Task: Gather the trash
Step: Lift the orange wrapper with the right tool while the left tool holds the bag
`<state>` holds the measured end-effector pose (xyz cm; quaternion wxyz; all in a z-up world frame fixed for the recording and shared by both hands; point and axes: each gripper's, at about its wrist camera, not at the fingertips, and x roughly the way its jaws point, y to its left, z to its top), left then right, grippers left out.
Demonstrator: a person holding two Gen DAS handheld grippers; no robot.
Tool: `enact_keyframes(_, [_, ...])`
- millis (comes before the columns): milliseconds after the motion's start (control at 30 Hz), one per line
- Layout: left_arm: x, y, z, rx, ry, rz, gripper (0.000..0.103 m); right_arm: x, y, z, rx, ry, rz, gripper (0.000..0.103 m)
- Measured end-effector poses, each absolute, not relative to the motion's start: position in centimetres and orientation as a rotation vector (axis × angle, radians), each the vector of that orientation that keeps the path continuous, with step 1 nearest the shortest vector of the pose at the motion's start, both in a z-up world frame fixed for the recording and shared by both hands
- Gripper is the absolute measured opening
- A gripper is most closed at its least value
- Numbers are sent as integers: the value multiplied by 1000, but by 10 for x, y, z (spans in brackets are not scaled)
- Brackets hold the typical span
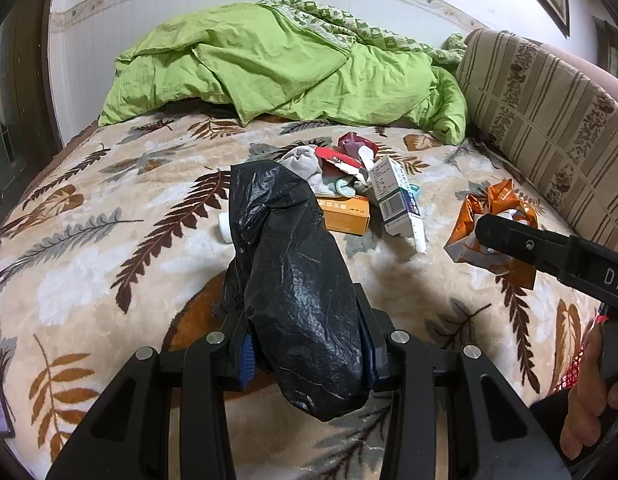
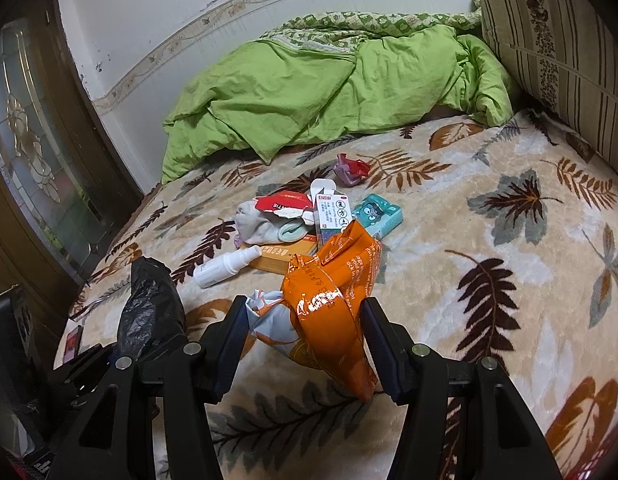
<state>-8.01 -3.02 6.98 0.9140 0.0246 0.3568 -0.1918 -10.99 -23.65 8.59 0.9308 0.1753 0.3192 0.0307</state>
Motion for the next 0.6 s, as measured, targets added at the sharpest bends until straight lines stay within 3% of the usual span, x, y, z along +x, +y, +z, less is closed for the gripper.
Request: enact_keyframes(600, [-138,-50,95,55,726,-503,39,-198,-255,100,422,634,89,61])
